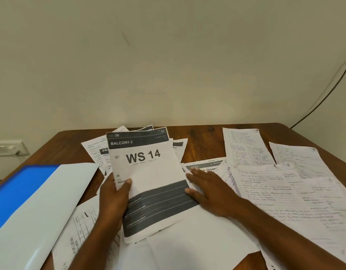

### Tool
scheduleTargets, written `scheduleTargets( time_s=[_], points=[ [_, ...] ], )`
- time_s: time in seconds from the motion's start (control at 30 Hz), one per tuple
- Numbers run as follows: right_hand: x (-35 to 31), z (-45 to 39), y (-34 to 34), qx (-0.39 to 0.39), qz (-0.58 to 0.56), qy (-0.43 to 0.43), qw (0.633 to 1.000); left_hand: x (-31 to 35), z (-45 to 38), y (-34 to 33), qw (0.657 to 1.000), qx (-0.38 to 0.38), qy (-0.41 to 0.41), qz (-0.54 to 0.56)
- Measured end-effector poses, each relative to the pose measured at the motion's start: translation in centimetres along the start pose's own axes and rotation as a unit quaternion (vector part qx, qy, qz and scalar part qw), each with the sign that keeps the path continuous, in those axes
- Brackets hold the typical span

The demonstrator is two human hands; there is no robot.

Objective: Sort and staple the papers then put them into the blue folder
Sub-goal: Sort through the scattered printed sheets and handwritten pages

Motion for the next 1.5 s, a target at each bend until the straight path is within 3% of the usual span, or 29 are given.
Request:
scheduleTargets(
  time_s=[0.3,0.47,0.63,0.8,1.17,1.5],
  points=[
    [-3.5,1.5,-2.1,0.015,0.022,-0.011,1.000,-0.3,-1.2,1.9,0.999,0.009,0.051,-0.017],
    [-5.0,1.8,-2.3,-0.004,0.021,-0.006,1.000,0.7,-1.3,2.9,0.998,0.015,0.034,-0.053],
    [-5.1,1.7,-1.3,-0.025,0.004,0.001,1.000,1.7,-1.9,5.4,0.995,0.092,0.017,-0.044],
    [-3.7,0.2,-0.3,0.025,0.013,0.007,1.000,2.0,-2.6,8.6,0.986,0.166,-0.004,-0.007],
    [-2.5,0.5,-0.3,0.089,0.057,-0.008,0.994,0.8,-3.9,10.1,0.983,0.173,0.034,-0.046],
    [-2.4,0.4,-0.3,0.121,-0.029,-0.013,0.992,1.9,-3.3,11.2,0.977,0.200,0.048,-0.049]
  ],
)
Point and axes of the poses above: each hand's wrist, its own z-axis away from the middle knuckle, its own y-axis out of the back of the hand, x = y × z, the point moved 5 cm from there along -z, towards the middle knuckle, and after that the axes turned 7 degrees about x, right-handed, at the moved point
